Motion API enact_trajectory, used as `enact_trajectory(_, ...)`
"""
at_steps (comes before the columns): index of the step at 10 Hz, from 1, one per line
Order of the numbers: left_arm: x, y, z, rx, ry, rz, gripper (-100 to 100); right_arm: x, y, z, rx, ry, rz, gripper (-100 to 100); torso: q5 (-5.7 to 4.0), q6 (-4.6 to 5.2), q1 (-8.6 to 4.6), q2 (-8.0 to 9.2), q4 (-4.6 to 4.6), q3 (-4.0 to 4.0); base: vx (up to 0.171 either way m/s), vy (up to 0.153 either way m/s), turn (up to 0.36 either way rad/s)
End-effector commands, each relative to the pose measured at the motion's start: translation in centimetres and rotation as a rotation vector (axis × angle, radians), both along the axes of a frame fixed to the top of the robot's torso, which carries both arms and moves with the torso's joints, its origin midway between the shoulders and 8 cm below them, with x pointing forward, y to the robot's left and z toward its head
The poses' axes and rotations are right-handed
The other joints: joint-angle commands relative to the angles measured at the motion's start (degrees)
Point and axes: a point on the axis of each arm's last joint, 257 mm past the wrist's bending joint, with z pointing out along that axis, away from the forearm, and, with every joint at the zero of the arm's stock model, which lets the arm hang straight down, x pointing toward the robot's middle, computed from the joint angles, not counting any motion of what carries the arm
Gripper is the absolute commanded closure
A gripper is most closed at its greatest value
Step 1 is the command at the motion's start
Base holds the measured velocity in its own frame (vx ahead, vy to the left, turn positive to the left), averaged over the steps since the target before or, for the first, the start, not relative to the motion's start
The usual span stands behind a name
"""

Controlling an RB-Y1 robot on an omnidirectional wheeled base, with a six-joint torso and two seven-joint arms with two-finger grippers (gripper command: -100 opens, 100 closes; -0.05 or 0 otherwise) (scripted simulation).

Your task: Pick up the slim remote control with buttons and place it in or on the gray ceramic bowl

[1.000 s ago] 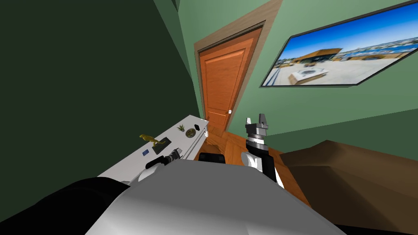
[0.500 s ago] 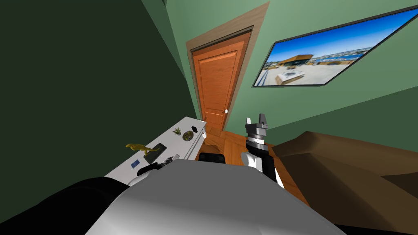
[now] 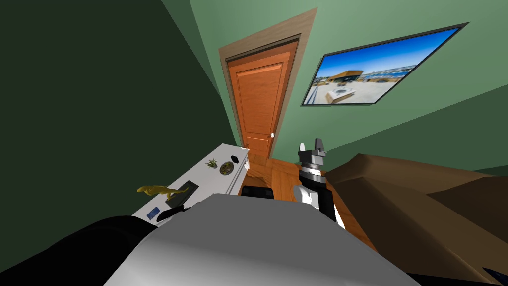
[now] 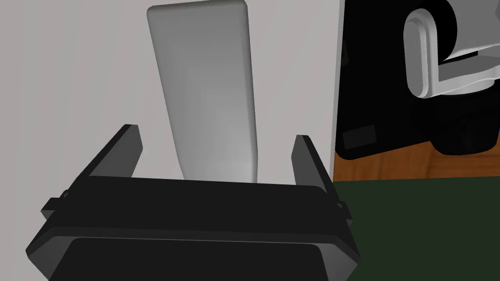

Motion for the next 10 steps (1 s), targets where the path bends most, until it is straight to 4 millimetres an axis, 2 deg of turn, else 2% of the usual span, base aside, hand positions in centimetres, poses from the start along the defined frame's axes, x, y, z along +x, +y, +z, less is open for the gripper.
enact_trajectory(1, -1.1, 0.2, -0.5, -0.008, 0.017, 0.020, -100, 0.0, 0.0, 0.0, 0.000, 0.000, 0.000, 0, 0.00, 0.00, 0.00, 0.00, 0.00, 0.00, 0.010, 0.016, -0.055)
enact_trajectory(2, -2.4, 0.3, -0.7, -0.020, 0.044, 0.050, -100, 0.0, 0.0, 0.0, 0.000, 0.000, 0.000, 0, 0.00, -0.02, -0.04, 0.01, 0.00, 0.01, 0.011, 0.013, -0.073)
enact_trajectory(3, -5.0, 0.3, -1.3, -0.046, 0.097, 0.108, -100, 0.0, 0.0, 0.0, 0.000, 0.000, 0.000, 0, -0.01, -0.01, -0.05, 0.01, 0.00, 0.01, 0.019, 0.043, -0.159)
enact_trajectory(4, -3.5, 0.4, -1.1, -0.031, 0.066, 0.075, -100, 0.0, 0.0, 0.0, 0.000, 0.000, 0.000, 0, 0.01, -0.01, 0.04, 0.00, 0.00, 0.00, 0.008, 0.028, -0.033)
enact_trajectory(5, -3.8, 0.3, -1.2, -0.035, 0.073, 0.081, 0, 0.0, 0.0, 0.0, 0.000, 0.000, 0.000, 0, 0.00, -0.02, -0.01, 0.01, 0.00, 0.01, 0.000, 0.000, 0.000)
enact_trajectory(6, -3.7, -0.2, -2.2, -0.035, 0.071, 0.082, -100, 0.0, 0.0, 0.0, 0.000, 0.000, 0.000, 0, -0.01, -0.02, -0.08, 0.03, 0.01, 0.02, 0.007, 0.023, -0.007)
enact_trajectory(9, -3.7, -1.2, -3.8, -0.038, 0.071, 0.081, -100, 0.0, 0.0, 0.0, 0.000, 0.000, 0.000, 0, 0.01, -0.02, 0.02, 0.01, 0.00, 0.01, 0.009, 0.040, -0.007)
enact_trajectory(10, -3.7, -1.1, -3.4, -0.038, 0.071, 0.082, -100, 0.0, 0.0, 0.0, 0.000, 0.000, 0.000, 0, 0.01, -0.02, 0.02, 0.01, 0.00, 0.01, 0.005, 0.017, -0.004)
